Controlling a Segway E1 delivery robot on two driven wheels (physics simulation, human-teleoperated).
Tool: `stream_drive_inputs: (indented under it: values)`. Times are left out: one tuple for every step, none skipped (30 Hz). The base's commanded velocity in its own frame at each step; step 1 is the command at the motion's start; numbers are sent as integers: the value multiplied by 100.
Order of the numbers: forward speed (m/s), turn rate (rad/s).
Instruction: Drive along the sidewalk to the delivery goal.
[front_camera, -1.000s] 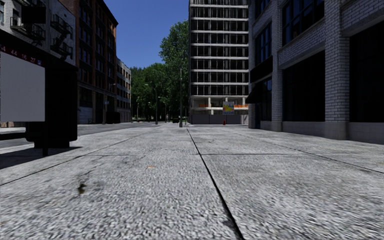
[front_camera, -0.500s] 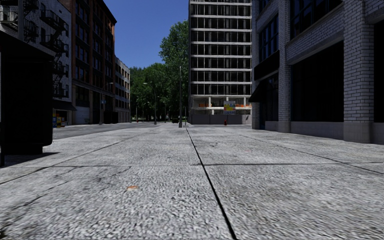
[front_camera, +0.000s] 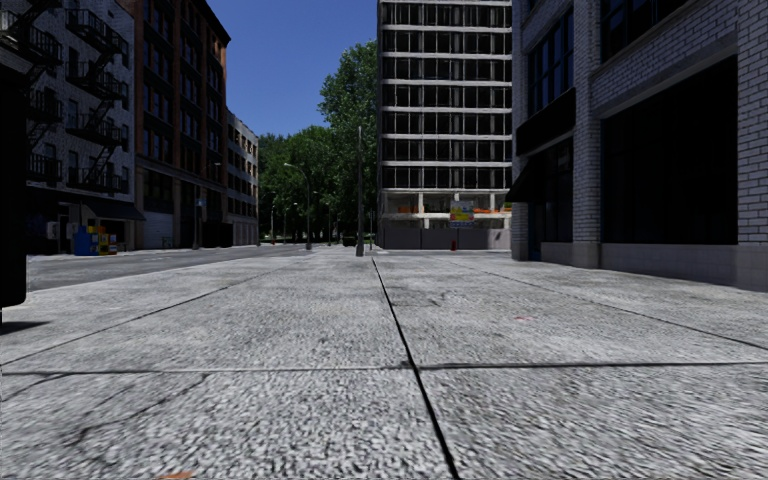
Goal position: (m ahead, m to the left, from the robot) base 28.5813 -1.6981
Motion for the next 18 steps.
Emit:
stream_drive_inputs:
  values:
    - [200,0]
    - [200,0]
    - [200,0]
    - [200,0]
    - [200,0]
    - [200,0]
    - [200,0]
    - [200,0]
    - [200,0]
    - [200,0]
    - [200,0]
    - [200,0]
    - [200,0]
    - [200,0]
    - [200,0]
    - [200,0]
    - [200,0]
    - [200,0]
